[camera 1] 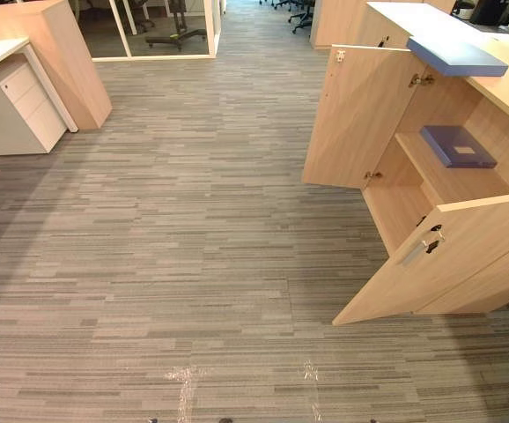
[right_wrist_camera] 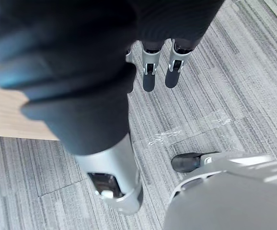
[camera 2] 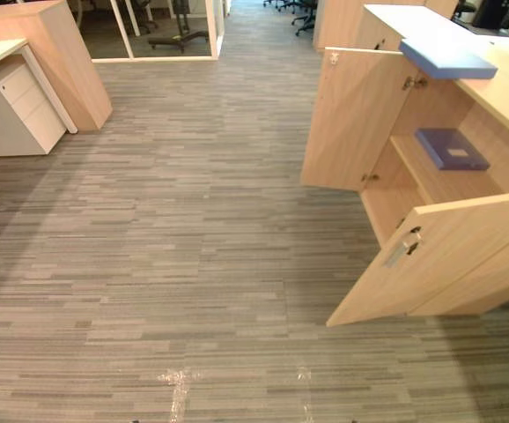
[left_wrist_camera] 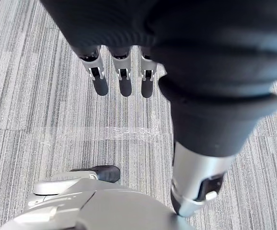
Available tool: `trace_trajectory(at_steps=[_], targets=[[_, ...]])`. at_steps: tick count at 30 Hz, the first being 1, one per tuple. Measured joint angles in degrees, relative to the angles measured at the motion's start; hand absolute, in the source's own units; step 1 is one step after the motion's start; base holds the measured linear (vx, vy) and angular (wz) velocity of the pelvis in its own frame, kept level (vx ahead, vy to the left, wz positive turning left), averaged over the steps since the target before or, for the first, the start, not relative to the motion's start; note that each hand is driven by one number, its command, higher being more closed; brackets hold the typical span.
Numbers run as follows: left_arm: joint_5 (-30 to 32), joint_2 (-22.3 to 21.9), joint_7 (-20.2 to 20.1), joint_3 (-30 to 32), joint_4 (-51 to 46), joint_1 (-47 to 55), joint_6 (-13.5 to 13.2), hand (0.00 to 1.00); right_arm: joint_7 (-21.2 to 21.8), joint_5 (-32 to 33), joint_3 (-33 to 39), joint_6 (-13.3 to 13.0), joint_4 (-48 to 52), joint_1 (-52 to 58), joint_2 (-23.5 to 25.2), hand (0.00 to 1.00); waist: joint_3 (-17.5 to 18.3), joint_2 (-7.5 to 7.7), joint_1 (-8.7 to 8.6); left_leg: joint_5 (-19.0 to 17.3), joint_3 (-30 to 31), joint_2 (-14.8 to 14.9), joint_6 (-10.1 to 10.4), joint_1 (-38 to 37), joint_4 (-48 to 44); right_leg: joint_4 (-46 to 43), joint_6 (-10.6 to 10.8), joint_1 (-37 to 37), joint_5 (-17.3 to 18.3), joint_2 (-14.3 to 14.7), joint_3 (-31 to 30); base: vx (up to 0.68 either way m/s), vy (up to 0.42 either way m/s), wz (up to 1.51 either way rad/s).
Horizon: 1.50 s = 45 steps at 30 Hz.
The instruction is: Walk over to the cabinet, pick up the folder, carry it to the office cabinet, place the folder inside the office cabinet, then close the office cabinet door
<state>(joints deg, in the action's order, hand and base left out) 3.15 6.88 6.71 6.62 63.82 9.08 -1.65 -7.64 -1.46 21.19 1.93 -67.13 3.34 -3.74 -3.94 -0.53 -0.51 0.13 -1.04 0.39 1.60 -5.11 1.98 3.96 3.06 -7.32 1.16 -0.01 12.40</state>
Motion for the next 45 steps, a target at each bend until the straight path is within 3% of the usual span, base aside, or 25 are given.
trace_trajectory(at_steps=[15, 21, 39, 45], targets=[[-2.35, 0.32, -1.44, -0.87, -0.20, 0.01, -0.68, 0.00, 0.61, 0.02, 0.03, -0.05, 0.01, -1.43, 0.11, 0.00, -0.91, 0.06, 0.03, 0.21, -0.11, -0.07, 0.00, -0.33, 0.79, 0.01, -0.06, 0.09, -0.04, -0.06, 0.06, 0.00, 0.000, 0.00], [0.67, 0.33, -0.65, -1.21, -0.38, -0.34, -1.03, 0.00, 0.39, 0.03, 0.03, -0.08, 0.01, -1.49, 0.11, 0.00, -1.05, 0.12, 0.02, 0.21, -0.13, -0.11, 0.01, -0.44, 1.05, 0.11, -0.06, 0.08, -0.04, -0.07, 0.14, 0.00, 0.000, 0.00], [1.34, 0.44, 1.87, -1.95, -0.38, -0.67, -1.12, 0.00, -1.42, 0.06, 0.37, -0.92, 0.00, -2.34, 0.56, 0.00, -1.92, 0.27, -0.11, 1.22, 1.85, -0.29, 0.15, 0.13, 2.00, 0.44, -0.07, 0.13, -0.04, -0.12, 2.98, 0.00, -0.005, 0.06], [1.30, 0.43, 1.87, -1.82, -0.54, -0.98, -1.17, 0.00, -1.45, 0.05, 2.23, -0.92, 0.02, -4.00, 2.96, 0.00, -3.02, 0.38, 0.03, 1.45, 2.15, -0.29, 0.21, 0.19, 2.16, 0.41, -0.07, 0.08, -0.03, -0.12, 3.51, -0.01, -0.007, 0.04]])
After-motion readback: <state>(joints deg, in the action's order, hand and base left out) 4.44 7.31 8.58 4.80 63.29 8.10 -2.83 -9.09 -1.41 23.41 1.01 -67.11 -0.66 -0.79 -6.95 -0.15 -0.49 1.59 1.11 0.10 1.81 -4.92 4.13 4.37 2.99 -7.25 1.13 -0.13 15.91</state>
